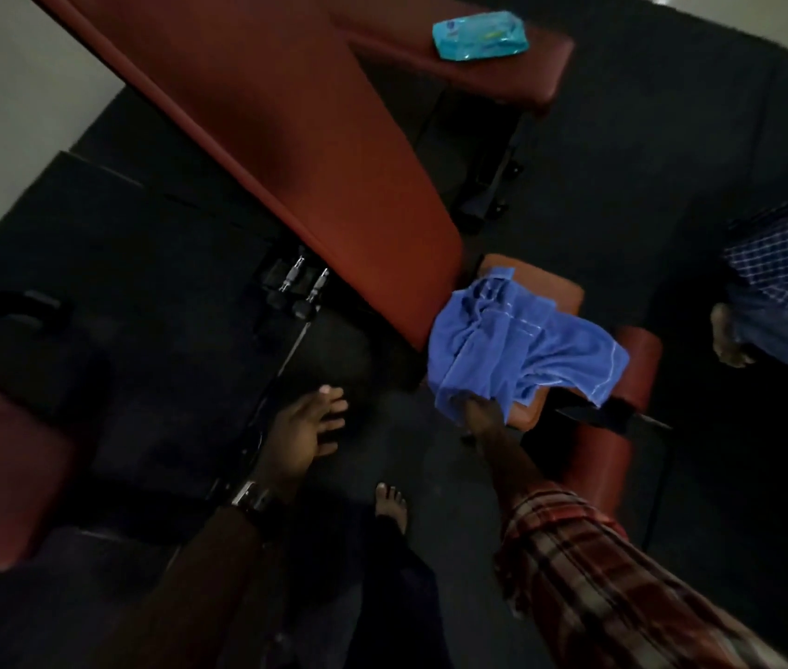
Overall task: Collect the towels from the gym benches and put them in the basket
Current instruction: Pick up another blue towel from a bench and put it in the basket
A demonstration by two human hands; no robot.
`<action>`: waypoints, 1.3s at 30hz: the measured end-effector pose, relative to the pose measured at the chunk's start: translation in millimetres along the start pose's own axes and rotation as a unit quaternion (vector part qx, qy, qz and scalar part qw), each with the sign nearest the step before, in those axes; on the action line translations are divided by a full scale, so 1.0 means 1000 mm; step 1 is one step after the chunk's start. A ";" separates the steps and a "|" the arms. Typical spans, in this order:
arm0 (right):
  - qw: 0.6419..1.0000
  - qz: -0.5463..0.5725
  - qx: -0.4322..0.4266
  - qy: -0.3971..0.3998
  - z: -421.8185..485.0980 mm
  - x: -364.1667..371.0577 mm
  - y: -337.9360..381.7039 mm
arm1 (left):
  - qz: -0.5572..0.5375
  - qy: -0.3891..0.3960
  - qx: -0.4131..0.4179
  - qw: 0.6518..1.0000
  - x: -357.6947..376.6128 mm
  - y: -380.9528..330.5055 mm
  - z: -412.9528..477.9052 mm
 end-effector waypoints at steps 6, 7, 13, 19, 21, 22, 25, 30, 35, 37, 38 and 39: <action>0.998 0.058 0.018 0.029 -0.021 0.031 0.010 | -0.061 -0.052 -0.039 0.996 -0.053 0.038 -0.019; 0.998 0.052 0.001 0.032 -0.033 0.039 0.016 | -0.071 -0.062 -0.033 0.995 -0.063 0.041 -0.029; 0.988 -0.019 -0.132 0.081 -0.121 0.098 0.044 | -0.117 -0.101 0.024 0.988 -0.114 0.066 -0.105; 0.966 -0.013 -0.213 0.145 -0.250 0.186 0.044 | -0.159 -0.149 0.111 0.970 -0.179 0.135 -0.211; 0.957 0.011 -0.230 0.176 -0.307 0.215 0.030 | -0.173 -0.164 0.132 0.962 -0.194 0.165 -0.252; 0.949 0.009 -0.232 0.214 -0.347 0.245 0.015 | -0.182 -0.188 0.150 0.954 -0.213 0.190 -0.287; 0.923 0.017 -0.214 0.319 -0.424 0.299 -0.013 | -0.140 -0.220 0.229 0.938 -0.242 0.224 -0.351; 0.843 -0.051 -0.222 0.487 -0.582 0.416 -0.078 | -0.141 -0.342 0.236 0.898 -0.324 0.321 -0.467; 0.744 -0.143 -0.222 0.614 -0.741 0.531 -0.171 | -0.214 -0.445 0.204 0.845 -0.399 0.433 -0.574; 0.709 -0.188 -0.242 0.635 -0.796 0.574 -0.212 | -0.267 -0.525 0.185 0.787 -0.430 0.487 -0.627; 0.693 -0.207 -0.250 0.644 -0.819 0.593 -0.230 | -0.307 -0.556 0.184 0.750 -0.442 0.511 -0.652; 0.677 -0.222 -0.255 0.654 -0.841 0.615 -0.251 | -0.328 -0.584 0.184 0.720 -0.455 0.535 -0.678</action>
Point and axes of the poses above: each hand's wrist, its own z-axis towards the middle knuckle, its own x-axis out of the palm, y = z × x, the point moved 9 cm from there along z, towards the middle knuckle, and after that the axes turned 2 degrees about x, right-handed, at the moved point
